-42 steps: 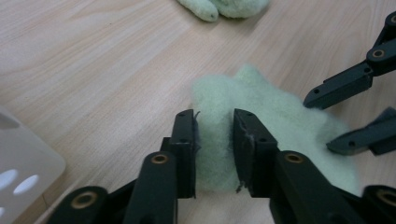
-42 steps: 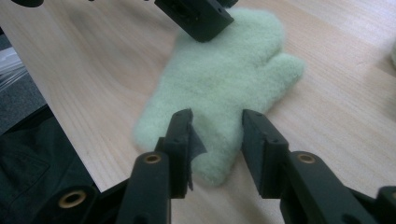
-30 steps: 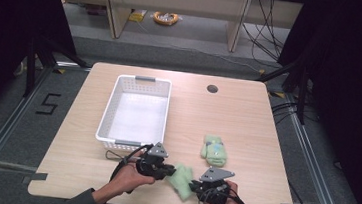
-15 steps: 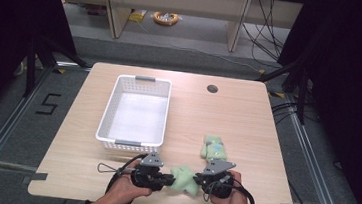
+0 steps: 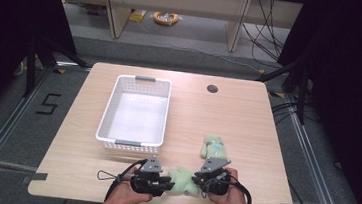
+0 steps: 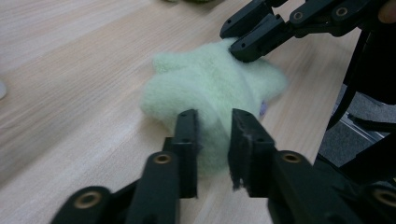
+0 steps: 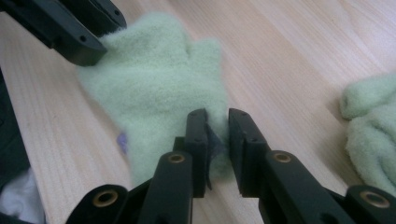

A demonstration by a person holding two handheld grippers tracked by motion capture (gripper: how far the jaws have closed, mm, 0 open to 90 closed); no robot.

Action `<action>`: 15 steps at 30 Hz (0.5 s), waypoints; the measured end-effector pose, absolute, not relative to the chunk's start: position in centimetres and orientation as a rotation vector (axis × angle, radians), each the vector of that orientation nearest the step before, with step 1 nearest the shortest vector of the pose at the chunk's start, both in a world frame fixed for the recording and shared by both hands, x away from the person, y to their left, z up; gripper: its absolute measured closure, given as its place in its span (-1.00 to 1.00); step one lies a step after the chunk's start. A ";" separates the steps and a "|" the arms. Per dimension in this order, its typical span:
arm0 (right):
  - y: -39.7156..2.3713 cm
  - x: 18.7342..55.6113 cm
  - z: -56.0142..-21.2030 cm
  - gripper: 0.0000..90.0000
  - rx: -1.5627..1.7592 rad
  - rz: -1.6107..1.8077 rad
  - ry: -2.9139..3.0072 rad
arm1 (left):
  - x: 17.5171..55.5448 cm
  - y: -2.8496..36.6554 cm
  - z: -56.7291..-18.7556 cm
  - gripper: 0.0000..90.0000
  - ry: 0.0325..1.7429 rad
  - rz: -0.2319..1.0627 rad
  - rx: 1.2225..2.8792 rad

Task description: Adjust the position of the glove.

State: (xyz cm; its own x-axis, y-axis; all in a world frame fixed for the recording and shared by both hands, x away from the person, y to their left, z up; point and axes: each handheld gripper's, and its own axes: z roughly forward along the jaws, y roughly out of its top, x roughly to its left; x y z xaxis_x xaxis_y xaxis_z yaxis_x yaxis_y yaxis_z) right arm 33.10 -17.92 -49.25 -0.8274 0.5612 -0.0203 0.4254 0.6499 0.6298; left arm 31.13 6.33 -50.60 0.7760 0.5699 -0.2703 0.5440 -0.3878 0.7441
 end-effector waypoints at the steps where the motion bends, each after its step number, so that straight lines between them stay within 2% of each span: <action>1: -18.1 33.2 -49.2 0.71 0.799 0.922 2.660 | 31.1 6.3 -50.6 0.51 0.830 0.036 2.068; 3: -18.0 33.2 -49.4 0.69 0.814 0.941 2.645 | 31.1 6.5 -50.5 0.37 0.803 0.055 2.096; 5: -18.2 33.3 -49.4 0.63 0.798 0.955 2.643 | 31.1 6.6 -50.5 0.16 0.853 0.035 2.086; 7: -18.3 33.3 -49.4 0.59 0.800 0.952 2.642 | 31.1 6.7 -50.5 0.14 0.847 0.050 2.089; 8: -18.4 33.4 -49.2 0.46 0.790 0.948 2.664 | 31.0 6.9 -50.3 0.08 0.829 0.063 2.088; 10: -18.7 33.4 -49.1 0.37 0.805 0.974 2.634 | 30.9 7.0 -50.0 -0.06 0.848 0.067 2.074; 15: -19.7 33.3 -47.8 0.26 0.864 1.001 2.572 | 30.6 7.5 -49.7 -0.21 0.866 0.072 2.059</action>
State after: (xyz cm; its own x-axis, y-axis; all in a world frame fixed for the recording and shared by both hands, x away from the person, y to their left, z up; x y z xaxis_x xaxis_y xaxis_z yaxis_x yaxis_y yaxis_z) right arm 33.33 -19.74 -47.80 -0.7932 0.6087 -0.0160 0.4378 0.5884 0.6798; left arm 30.58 7.54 -49.69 0.7555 0.6025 -0.2572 0.5516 -0.3733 0.7459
